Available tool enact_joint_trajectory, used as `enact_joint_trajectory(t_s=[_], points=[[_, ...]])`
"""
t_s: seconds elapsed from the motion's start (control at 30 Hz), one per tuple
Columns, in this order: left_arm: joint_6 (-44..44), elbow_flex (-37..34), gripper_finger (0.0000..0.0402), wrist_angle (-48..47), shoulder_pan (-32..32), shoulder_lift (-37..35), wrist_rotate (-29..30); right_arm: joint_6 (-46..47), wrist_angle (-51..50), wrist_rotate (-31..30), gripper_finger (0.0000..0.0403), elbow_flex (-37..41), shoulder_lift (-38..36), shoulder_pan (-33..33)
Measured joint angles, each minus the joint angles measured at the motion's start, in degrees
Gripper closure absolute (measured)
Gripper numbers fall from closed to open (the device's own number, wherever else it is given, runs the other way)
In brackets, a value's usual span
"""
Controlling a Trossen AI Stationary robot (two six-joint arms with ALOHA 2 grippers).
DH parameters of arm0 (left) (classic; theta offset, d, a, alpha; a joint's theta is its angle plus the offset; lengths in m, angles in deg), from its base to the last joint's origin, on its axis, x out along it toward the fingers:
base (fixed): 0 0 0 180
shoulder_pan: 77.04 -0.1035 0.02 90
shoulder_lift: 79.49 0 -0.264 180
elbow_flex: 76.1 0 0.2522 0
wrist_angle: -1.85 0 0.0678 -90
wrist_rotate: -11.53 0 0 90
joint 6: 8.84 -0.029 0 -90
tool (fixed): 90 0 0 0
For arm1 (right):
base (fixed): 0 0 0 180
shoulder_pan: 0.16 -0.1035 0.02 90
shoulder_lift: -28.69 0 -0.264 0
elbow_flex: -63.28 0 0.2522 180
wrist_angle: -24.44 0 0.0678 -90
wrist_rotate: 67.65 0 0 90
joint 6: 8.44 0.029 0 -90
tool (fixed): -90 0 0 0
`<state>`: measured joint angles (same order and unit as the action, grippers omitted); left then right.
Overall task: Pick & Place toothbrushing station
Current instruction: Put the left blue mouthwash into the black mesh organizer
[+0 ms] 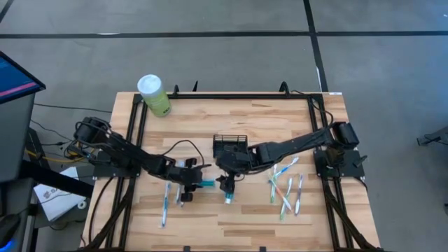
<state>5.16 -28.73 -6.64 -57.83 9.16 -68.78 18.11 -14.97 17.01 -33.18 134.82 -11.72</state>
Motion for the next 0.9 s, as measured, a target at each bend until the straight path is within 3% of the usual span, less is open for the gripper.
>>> enact_joint_trajectory(t_s=[0.33, 0.57, 0.9], points=[[0.00, 0.13, 0.0292, 1.99, -0.65, -6.33, 1.31, -2.48, 1.39, 5.79, 0.0133, 0.00, 0.00, 0.37], [3.06, 0.13, 0.0292, 2.15, -2.33, -8.53, -3.96, -14.34, 1.53, -2.26, 0.0133, 0.00, 0.01, -2.33], [6.41, 1.91, 0.0292, 2.81, -4.92, -9.54, -8.06, -14.62, 1.48, -7.00, 0.0133, 0.00, 0.02, -2.30]])
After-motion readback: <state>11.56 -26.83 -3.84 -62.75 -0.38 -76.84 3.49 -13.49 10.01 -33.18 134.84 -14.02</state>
